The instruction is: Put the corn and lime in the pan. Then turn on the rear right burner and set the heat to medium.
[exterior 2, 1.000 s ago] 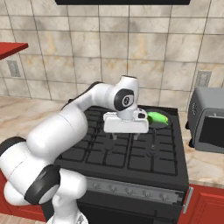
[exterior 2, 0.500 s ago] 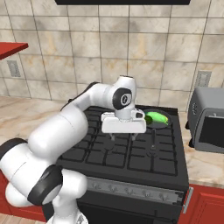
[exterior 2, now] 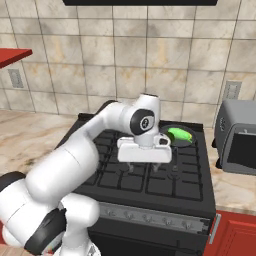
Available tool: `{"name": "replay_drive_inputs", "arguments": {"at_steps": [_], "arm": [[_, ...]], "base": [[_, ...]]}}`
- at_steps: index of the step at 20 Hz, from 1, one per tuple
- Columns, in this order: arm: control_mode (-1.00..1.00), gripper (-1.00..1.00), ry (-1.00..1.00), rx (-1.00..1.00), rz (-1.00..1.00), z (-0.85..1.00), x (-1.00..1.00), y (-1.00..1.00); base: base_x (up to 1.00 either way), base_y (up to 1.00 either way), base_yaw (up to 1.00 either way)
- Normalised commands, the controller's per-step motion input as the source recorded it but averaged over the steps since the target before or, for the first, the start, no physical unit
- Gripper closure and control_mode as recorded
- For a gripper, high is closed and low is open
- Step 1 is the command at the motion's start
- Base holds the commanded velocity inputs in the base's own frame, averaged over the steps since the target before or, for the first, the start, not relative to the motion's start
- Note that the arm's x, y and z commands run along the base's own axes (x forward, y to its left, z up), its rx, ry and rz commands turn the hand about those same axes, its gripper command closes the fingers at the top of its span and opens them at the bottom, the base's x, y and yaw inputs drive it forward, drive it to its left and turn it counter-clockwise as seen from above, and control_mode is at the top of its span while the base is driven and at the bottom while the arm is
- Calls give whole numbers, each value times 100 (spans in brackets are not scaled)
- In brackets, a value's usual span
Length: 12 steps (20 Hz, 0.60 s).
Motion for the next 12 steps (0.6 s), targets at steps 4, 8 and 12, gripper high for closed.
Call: {"name": "replay_drive_inputs", "arguments": {"at_steps": [4,8,12], "arm": [[-100,-100,-3,0,0,-1,-42,-1],[-100,-100,-7,0,0,-5,-42,-19],[-100,-100,-7,1,0,-2,-48,-19]], "base": [[0,0,0],[0,0,0],[0,0,0]]}}
